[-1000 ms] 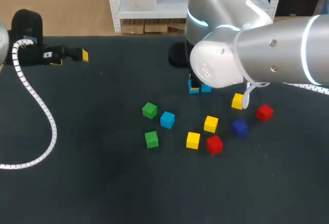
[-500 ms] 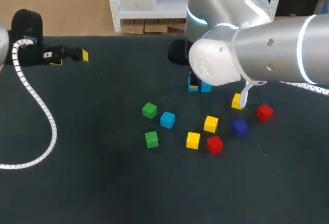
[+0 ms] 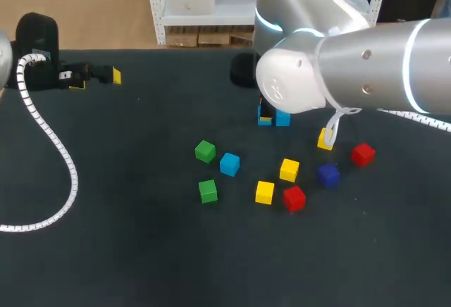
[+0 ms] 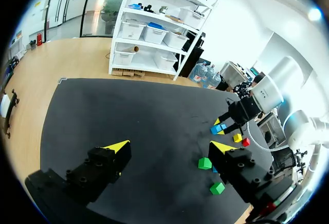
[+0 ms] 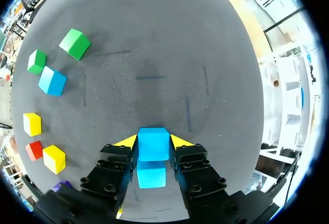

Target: Place the blue cubes, place green cubes on the blue cubes, place the yellow cubes on the green cubes, then place the red cubes on the yellow cubes, and place purple cube on the red cubes.

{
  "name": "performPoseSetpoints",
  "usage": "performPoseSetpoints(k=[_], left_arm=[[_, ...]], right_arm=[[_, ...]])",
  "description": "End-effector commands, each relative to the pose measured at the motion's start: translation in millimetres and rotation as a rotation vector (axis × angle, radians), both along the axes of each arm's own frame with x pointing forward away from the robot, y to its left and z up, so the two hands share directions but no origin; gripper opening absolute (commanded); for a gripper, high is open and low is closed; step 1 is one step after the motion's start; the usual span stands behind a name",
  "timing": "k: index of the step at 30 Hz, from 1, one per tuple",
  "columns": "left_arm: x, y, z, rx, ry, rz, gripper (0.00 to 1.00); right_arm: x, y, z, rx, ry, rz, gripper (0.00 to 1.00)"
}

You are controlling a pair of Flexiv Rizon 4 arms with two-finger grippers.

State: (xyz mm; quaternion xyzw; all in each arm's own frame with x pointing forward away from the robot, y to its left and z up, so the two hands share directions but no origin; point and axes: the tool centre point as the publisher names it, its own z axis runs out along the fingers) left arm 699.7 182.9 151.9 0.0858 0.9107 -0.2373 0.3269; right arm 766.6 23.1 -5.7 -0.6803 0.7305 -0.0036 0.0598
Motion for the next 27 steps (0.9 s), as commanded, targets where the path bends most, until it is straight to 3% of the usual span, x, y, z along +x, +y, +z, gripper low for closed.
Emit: performPoseSetpoints(k=[1,3,4,5,6,16,23,27], left_arm=[[-0.5,2,-1.4,-0.009,-0.006,-0.006,1.0],[-0.5,2,-1.4,-0.009,-0.006,-0.006,1.0],[-0.5,2,-1.4,-0.009,-0.006,-0.006,1.0],[-0.5,2,-1.4,-0.009,-0.006,-0.006,1.0],[-0.5,2,-1.4,-0.009,-0.006,-0.006,1.0],[-0.5,2,-1.4,-0.009,-0.006,-0.006,1.0],[-0.5,2,-1.4,-0.009,-0.006,-0.006,1.0],[-0.5,2,-1.4,-0.009,-0.006,-0.006,1.0]], right_arm=[[1.6,0,-4,-0.002,0.006,-0.002,0.05],[1.5,0,-4,-0.004,0.003,-0.004,0.3],[1.5,0,-4,-0.003,0.003,-0.005,0.49],[1.4,1,-4,-0.002,0.002,-0.007,0.93],[1.7,1,-3,-0.001,0.003,-0.01,1.0],[3.2,0,1,0.007,-0.004,-0.015,1.0],[7.6,-5,19,0.037,-0.039,-0.016,1.0],[20.3,-14,42,0.097,-0.048,-0.045,1.0]])
